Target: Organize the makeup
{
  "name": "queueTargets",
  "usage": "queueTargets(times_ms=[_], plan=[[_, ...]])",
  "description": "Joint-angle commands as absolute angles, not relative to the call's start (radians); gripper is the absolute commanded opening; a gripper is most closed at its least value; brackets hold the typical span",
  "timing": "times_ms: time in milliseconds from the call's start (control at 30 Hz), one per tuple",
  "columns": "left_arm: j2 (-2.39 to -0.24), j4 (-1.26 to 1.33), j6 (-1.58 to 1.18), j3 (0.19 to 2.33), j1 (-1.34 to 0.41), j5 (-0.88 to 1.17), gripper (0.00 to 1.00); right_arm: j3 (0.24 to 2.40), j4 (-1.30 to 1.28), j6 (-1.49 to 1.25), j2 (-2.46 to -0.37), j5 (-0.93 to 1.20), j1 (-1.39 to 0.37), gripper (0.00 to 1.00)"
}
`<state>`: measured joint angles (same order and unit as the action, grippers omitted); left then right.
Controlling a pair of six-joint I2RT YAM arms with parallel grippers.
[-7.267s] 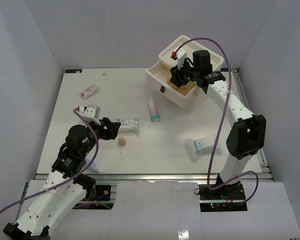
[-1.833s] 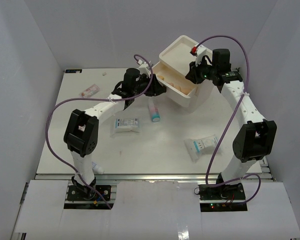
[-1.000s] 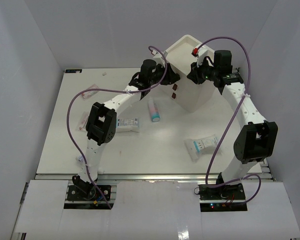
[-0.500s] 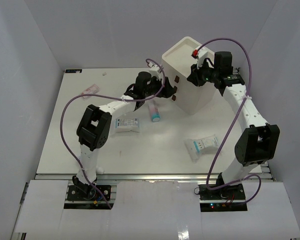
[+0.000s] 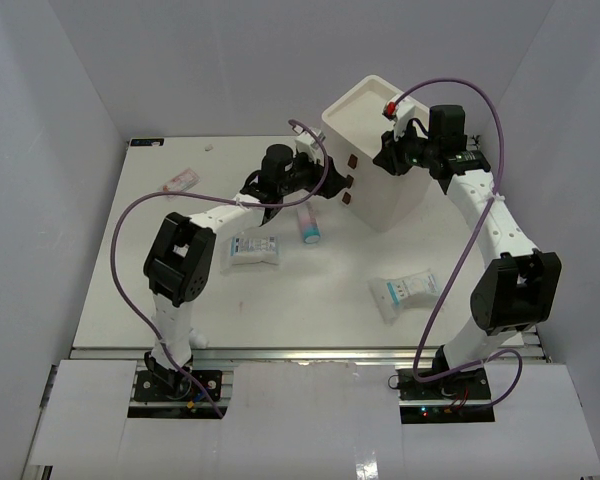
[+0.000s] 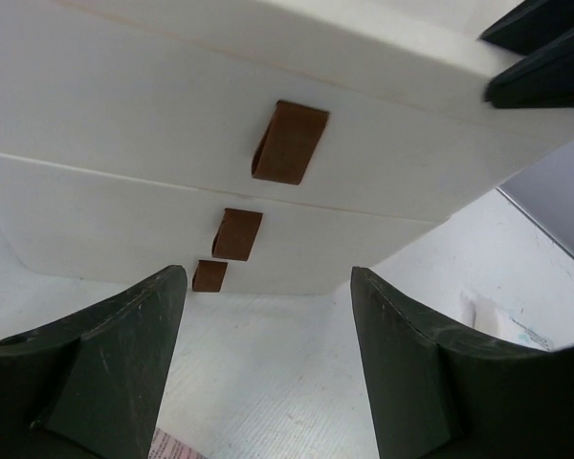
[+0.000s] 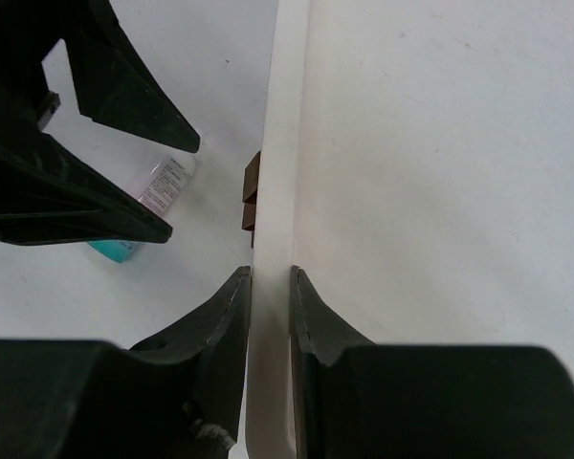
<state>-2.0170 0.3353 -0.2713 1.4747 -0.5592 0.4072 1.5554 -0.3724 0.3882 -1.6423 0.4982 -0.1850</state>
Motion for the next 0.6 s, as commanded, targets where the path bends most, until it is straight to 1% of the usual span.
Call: queueTargets(times_ms=[0,300,467,567], plan=[[-2.056,0.364,-0.276,1.517,-0.557,0.427,0.78,1.524,-0.514,0.399,-1.588,0.61,-0.221,0.08],[-2.13,0.357,-0.267,1.576,-0.568,0.396,0.74,1.51,-0.518,0.395,-1.58,0.637,-0.23,0.08],[-2.148,0.361,-0.289,1.596,-0.577,0.401,0.61,1.501,-0.518,0.393,-1.577,0.629,-0.236,0.08],[-2.148,0.363,-0.296,1.59,-0.581,0.406,0.57,1.499,-0.517,0.393,-1.577,0.627,-0.236,0.08]])
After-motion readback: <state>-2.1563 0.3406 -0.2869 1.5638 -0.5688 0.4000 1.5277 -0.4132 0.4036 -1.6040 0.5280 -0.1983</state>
